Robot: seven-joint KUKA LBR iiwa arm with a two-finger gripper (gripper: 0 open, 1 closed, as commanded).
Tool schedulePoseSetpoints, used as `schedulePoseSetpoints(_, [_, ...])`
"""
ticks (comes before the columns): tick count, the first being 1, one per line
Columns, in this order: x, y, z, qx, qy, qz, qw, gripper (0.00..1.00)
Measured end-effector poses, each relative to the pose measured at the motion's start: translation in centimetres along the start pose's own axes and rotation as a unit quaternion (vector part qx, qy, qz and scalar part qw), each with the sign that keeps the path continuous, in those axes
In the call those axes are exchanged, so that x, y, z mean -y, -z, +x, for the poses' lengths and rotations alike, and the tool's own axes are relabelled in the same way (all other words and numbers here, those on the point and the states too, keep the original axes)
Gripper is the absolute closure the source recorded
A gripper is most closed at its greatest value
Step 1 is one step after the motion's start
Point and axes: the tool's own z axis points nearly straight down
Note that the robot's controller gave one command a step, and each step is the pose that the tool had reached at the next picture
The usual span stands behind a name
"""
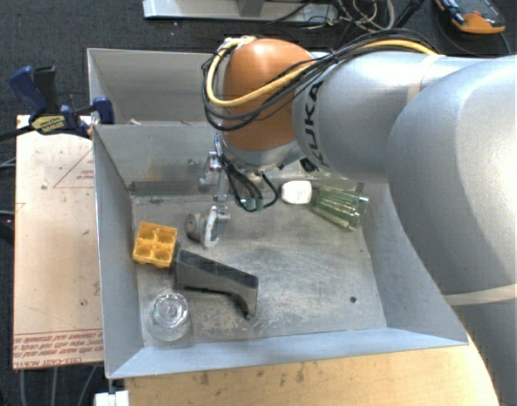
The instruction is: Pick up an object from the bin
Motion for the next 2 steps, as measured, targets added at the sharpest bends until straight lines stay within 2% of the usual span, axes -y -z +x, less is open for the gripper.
schedulePoseSetpoints(1, [0.0, 0.5, -0.2, 0.0040, -0.001, 0.000, 1.0000, 0.00])
schedulePoseSetpoints(2, [-0.2, -4.2, 1.6, 0.0071, -0.027, -0.001, 0.9996, 0.00])
